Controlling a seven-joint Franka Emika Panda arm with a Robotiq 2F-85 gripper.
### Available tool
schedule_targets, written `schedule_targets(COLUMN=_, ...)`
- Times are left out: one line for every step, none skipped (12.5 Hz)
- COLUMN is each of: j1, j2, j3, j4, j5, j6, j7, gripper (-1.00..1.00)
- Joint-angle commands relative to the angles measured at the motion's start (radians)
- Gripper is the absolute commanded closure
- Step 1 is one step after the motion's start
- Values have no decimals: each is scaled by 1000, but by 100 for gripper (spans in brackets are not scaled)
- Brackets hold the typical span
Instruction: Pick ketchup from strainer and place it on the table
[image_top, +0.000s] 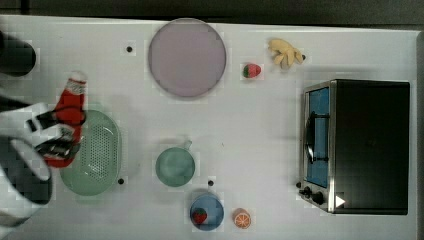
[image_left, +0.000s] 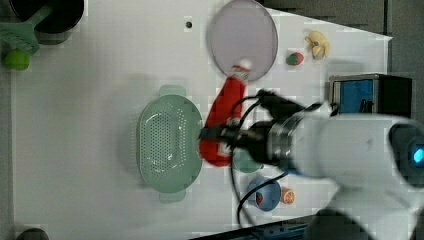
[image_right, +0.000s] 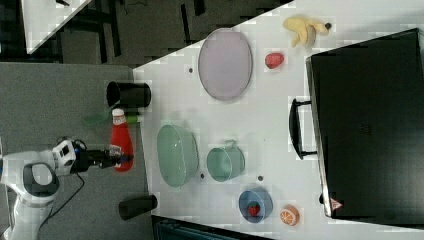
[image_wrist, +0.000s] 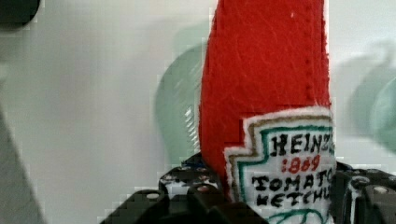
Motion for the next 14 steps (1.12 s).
schedule_targets(j1=-108, j2=12, j3=-95, j4=56, j5=-2, j6=-91, j7=-156, gripper=-19)
schedule_targets(j1=-122, j2=6, j3=-131, j4=57, j5=-3, j6=-92, j7=-182, gripper=-19)
schedule_targets(j1=-135, j2=1, j3=-169, j4=56, j5=-3, j6=-91, j7=-208, gripper=-19)
schedule_targets(j1=-146, j2=-3, j3=-209, j4=55, j5=-5, j6=-92, j7=-253, gripper=-19)
schedule_targets(j1=-155, j2=-5, j3=-250, j4=55, j5=-8, j6=-91, j7=-314, gripper=-19)
schedule_targets(j1=-162, j2=-5, j3=-293, j4=55, j5=-9, j6=-90, j7=-373, gripper=-19)
schedule_targets(j1=-166, j2=-5, j3=-334, j4=52, j5=-9, j6=-90, j7=-428, gripper=-19)
schedule_targets(j1=-169, j2=-5, j3=-374, j4=48, j5=-9, j6=-89, j7=-484, gripper=-19)
schedule_targets(j1=-170, j2=-5, j3=-411, j4=41, j5=-9, j6=-87, j7=-533, gripper=-19)
schedule_targets(j1=-171, j2=-5, j3=-445, j4=28, j5=-9, j6=-82, j7=-565, gripper=-19)
schedule_targets(j1=-172, j2=-5, j3=-473, j4=8, j5=-9, j6=-65, j7=-586, gripper=-19)
schedule_targets(j1=-173, j2=-5, j3=-497, j4=-22, j5=-9, j6=-32, j7=-599, gripper=-19)
schedule_targets(j1=-173, j2=-5, j3=-515, j4=-64, j5=-9, j6=21, j7=-600, gripper=-19)
schedule_targets(j1=-173, j2=-5, j3=-528, j4=-116, j5=-9, j6=92, j7=-600, gripper=-19)
